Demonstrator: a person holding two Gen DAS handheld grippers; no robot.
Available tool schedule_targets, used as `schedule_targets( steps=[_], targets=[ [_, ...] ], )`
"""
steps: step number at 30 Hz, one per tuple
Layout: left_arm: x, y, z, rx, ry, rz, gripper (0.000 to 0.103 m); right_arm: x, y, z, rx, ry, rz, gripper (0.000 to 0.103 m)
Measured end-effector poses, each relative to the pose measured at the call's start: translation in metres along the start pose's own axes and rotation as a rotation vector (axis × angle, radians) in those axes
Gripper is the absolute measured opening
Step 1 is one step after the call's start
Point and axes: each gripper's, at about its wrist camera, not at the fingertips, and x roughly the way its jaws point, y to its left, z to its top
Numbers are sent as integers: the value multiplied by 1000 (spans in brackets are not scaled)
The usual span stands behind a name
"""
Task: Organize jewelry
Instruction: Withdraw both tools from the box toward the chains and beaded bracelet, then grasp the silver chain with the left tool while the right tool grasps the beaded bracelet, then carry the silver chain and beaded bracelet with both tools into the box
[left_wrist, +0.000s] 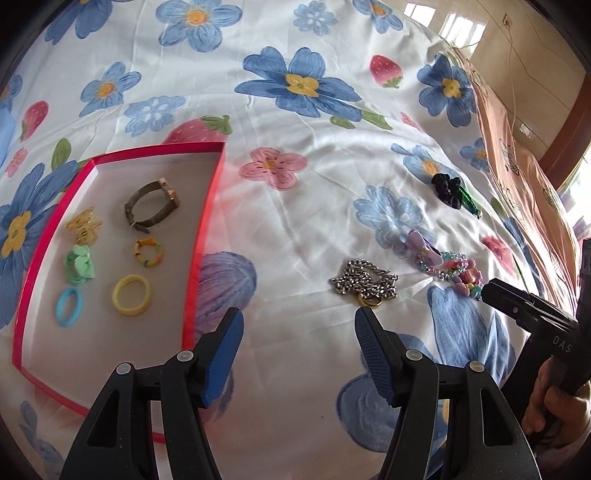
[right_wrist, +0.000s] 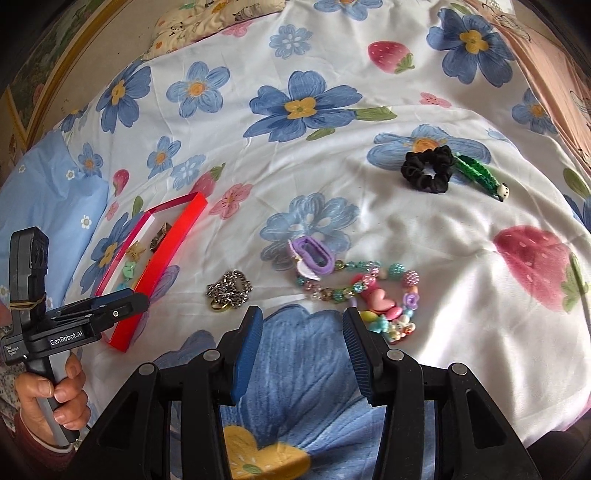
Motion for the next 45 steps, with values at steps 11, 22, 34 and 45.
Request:
schedule_targets(
  steps=[11, 22, 34, 45],
  targets=[
    [36, -23, 23, 44, 39, -35, 62, 2, -36, 12, 30, -2, -79, 46],
    [101, -36, 45, 72, 130, -64, 61, 43, -58, 24, 19, 107, -153, 22],
    [88, -40, 35, 134, 80, -81, 10, 31, -31, 25, -6, 59, -35, 12],
    [11, 2, 23, 31, -40, -98, 10, 5, 23, 43, -65, -13, 85, 12]
  ],
)
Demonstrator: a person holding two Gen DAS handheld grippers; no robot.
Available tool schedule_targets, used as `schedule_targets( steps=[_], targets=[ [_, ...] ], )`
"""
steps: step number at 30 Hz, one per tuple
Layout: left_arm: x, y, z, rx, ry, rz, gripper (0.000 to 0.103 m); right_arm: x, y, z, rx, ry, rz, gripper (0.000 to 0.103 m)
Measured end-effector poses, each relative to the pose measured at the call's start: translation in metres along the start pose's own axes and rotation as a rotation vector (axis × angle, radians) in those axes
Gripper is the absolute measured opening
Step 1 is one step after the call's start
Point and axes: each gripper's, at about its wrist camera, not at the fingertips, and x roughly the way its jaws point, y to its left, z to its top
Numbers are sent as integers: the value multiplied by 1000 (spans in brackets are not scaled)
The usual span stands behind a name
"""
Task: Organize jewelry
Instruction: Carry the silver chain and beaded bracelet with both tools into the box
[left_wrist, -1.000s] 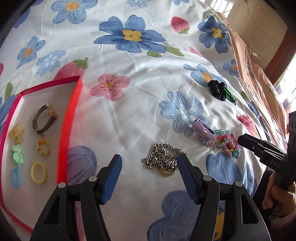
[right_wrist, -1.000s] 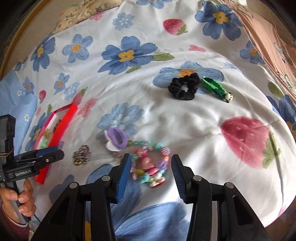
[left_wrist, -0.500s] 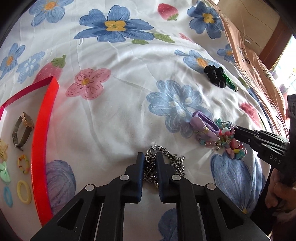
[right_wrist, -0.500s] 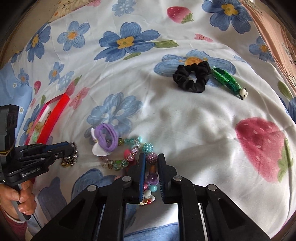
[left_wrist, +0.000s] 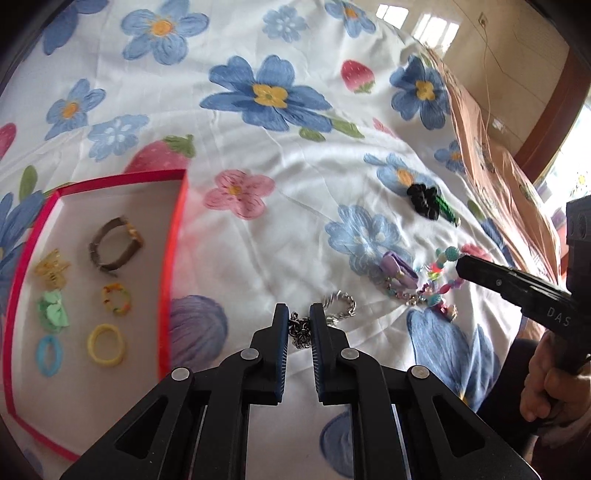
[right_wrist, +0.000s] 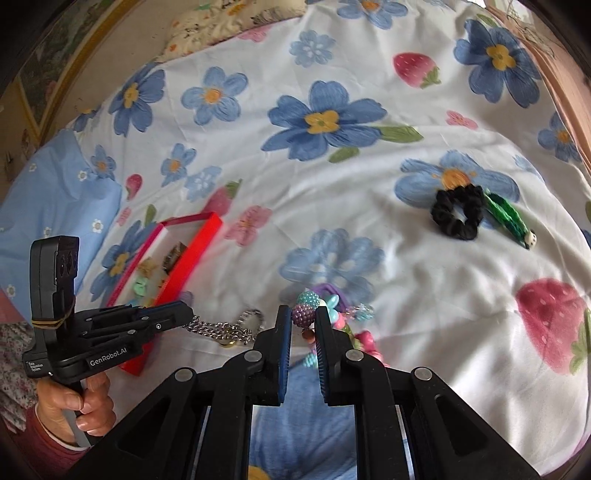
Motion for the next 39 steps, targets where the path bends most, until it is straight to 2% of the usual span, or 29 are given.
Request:
schedule_targets(
  steps=[13, 25, 30, 39],
  targets=[
    [-82, 22, -5, -46, -124, -3, 10, 6, 50, 7, -69, -7, 91, 12],
    [-147, 48, -11, -86, -233, 33, 10, 21, 102, 16, -138, 4, 194, 12],
    [-159, 65, -18, -120, -251, 63, 10, 32, 130, 16, -178, 20, 241, 12],
    [-159, 94, -29, -187, -228, 117, 10, 62, 176, 10, -235, 83, 315, 12]
  ],
)
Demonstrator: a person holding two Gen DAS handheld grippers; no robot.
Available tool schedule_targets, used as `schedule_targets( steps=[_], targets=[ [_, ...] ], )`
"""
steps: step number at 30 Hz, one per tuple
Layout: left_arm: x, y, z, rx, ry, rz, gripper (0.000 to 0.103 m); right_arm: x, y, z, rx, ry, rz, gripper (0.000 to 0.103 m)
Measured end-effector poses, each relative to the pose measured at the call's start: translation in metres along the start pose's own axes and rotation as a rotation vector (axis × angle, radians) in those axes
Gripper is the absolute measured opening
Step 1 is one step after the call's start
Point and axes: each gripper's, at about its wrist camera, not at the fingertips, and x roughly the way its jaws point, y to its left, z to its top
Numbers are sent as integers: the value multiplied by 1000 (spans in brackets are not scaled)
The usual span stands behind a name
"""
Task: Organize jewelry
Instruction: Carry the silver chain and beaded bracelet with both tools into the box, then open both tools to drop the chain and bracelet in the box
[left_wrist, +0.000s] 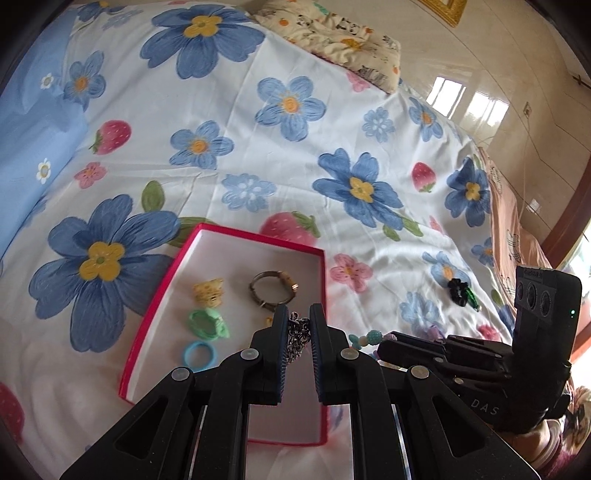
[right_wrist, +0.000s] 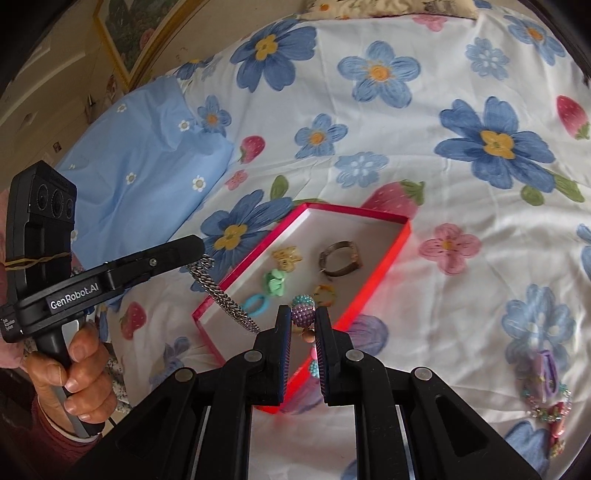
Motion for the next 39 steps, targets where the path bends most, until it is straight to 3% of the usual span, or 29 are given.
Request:
schedule_targets(
  steps=[12, 39],
  targets=[
    [31, 41, -10, -84, 67, 51, 10, 64, 25, -8, -40, 111, 33, 12],
    [108, 85, -38, -142, 215, 206, 11, 117, 7, -13, -102, 230, -133, 13]
  ],
)
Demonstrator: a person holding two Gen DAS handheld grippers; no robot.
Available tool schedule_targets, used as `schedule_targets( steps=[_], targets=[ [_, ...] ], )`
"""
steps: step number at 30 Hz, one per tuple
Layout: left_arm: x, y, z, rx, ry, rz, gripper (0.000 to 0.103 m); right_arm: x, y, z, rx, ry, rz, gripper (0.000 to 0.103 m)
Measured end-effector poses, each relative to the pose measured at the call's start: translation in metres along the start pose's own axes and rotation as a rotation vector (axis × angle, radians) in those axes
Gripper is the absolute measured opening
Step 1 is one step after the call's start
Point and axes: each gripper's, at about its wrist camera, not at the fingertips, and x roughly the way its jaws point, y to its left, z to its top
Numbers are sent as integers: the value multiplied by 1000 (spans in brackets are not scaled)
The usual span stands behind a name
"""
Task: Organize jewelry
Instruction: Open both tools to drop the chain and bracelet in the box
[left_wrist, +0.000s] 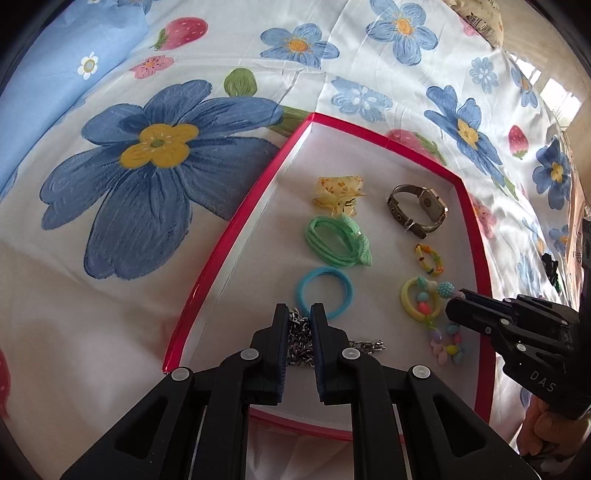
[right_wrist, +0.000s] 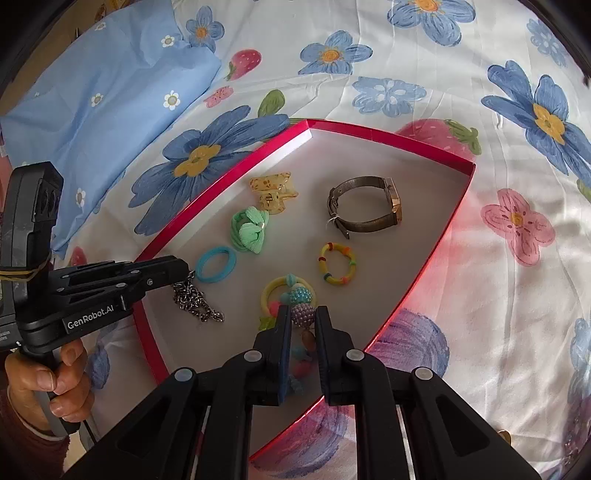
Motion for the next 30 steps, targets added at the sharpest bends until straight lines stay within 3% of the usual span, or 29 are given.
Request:
schedule_targets(
  steps=[6, 9, 15, 17, 19, 20, 30],
  targets=[
    [5, -3, 0, 8, 9, 19, 12, 1, 1, 0, -5, 5, -1, 14],
    [4, -4, 0, 9, 13, 22, 19, 1, -1, 1, 7, 6, 13, 15],
    [-4, -6, 0, 9, -8, 31, 23, -6, 0, 1, 14, -11, 27, 27],
    [-9, -6, 0, 4, -17, 27, 28, -11, 0, 1, 18, -23, 32, 29],
    [-17, -6, 0, -5, -34, 24, 42, -19, -1, 0, 28, -40, 41, 29],
    [-20, -6, 0, -6, -41, 23, 44, -24, -2, -1, 31, -51, 44, 30],
    [-55, -29, -14, 24, -90, -34, 53, -81, -31, -28, 132, -168, 34, 43]
  ],
)
